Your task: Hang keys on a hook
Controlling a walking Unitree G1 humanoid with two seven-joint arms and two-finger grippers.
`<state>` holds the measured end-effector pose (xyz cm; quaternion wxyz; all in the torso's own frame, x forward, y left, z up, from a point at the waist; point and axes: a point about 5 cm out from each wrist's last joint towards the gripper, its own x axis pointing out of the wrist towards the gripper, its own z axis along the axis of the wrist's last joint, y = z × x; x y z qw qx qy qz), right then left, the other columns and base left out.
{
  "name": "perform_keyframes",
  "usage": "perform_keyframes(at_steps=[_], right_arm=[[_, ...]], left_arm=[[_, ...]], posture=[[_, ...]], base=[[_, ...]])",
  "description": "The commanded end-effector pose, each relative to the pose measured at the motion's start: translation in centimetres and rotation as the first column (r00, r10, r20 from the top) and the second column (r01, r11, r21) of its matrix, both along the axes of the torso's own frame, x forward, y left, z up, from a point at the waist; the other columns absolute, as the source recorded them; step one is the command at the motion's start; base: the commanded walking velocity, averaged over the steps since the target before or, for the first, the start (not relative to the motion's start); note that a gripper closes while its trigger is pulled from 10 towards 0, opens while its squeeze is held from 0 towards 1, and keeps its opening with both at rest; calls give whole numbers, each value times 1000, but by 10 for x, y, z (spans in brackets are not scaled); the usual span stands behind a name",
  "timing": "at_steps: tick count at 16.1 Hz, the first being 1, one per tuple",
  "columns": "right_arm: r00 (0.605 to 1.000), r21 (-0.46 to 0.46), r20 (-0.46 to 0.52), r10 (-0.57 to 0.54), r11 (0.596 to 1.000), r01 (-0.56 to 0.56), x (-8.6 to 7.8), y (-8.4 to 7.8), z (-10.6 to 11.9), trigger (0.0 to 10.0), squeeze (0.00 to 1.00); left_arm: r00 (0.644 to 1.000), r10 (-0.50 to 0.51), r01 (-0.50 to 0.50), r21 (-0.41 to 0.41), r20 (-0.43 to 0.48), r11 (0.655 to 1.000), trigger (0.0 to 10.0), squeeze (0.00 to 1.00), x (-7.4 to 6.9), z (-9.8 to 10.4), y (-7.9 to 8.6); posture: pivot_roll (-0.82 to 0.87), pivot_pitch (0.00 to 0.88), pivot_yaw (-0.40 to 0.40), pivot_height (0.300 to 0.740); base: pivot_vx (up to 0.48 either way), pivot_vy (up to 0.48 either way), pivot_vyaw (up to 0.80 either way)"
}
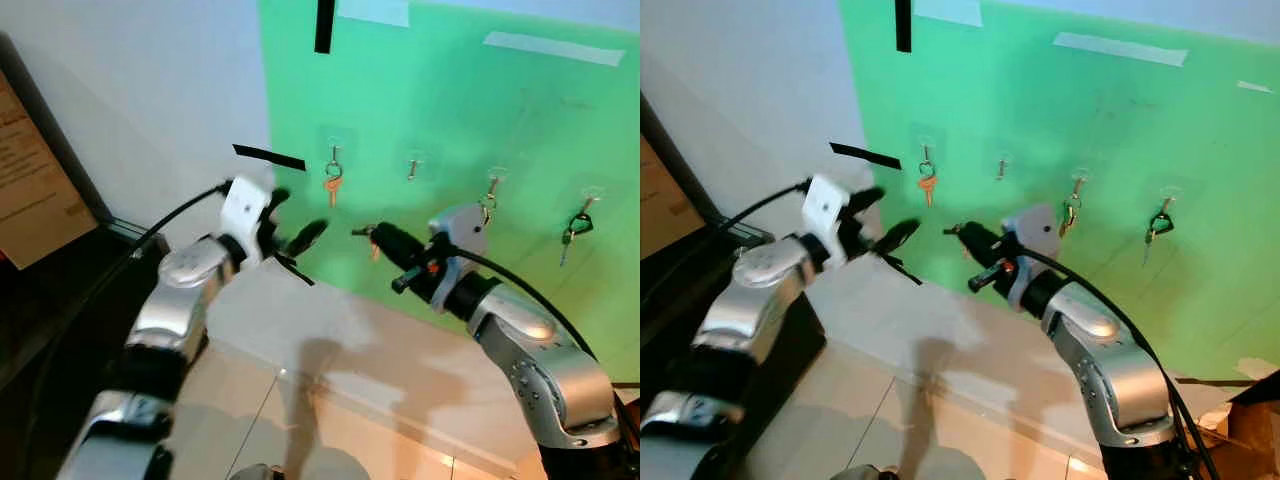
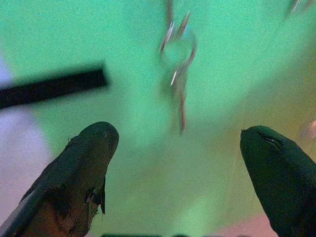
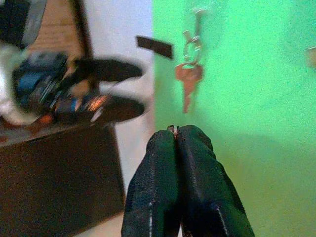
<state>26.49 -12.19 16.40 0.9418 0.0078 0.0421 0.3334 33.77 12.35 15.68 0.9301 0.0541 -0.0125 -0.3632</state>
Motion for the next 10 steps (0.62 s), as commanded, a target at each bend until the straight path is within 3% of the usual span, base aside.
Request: perform_keyframes(at_steps=[1,5,10], right_arm=[[1000,-5,17,21,1000,-21,1,3,6,10000,0],[999,1,22,36,999,-36,-2,6,9,10000,0],[999,14,30,43,999,-44,-3,7,12,10000,0]], left_arm=[[998,-48,49,-22,42,999,10000,0,2,12,-12],[989,-145,145,-33,22,989,10000,0,0,9,-38],[987,-160,160,-6,-5,987,10000,0,-3,-2,-44]], posture=[[-112,0,45,740],[-126,0,52,740],[-126,0,52,740]], base=[[0,0,0],[0,0,0],[0,0,0]])
